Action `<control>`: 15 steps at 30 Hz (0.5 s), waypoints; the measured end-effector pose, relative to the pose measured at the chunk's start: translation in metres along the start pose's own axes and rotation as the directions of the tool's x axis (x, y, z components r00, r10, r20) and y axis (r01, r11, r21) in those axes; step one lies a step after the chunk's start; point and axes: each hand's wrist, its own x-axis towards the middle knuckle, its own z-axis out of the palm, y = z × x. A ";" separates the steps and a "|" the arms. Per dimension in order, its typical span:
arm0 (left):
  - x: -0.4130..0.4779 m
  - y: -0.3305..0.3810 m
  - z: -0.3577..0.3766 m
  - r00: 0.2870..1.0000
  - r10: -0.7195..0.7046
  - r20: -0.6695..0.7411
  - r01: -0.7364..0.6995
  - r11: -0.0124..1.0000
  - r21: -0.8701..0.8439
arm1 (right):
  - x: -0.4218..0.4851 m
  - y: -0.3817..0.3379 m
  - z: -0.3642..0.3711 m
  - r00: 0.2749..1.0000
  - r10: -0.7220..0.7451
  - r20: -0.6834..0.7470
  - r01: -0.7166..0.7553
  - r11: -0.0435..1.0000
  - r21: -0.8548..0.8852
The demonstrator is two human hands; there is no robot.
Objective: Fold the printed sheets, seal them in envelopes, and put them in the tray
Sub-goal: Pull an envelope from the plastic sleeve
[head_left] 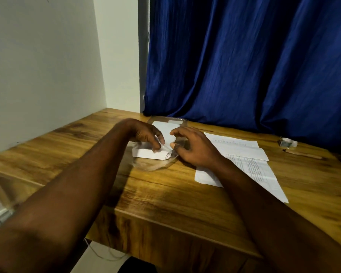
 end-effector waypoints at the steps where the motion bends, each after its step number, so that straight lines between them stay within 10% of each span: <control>1: -0.001 0.002 -0.002 1.000 0.010 -0.020 -0.010 1.000 -0.017 | -0.001 -0.001 0.000 0.999 -0.034 -0.028 0.034 0.999 -0.004; 7: 0.000 0.013 -0.004 0.997 -0.011 -0.075 0.010 1.000 -0.013 | 0.003 -0.017 0.002 0.961 -0.275 0.020 0.271 0.926 -0.262; 15: 0.004 0.013 -0.003 0.993 -0.045 -0.107 0.047 0.999 0.018 | 0.006 -0.032 0.012 0.989 -0.012 0.146 0.080 0.881 -0.467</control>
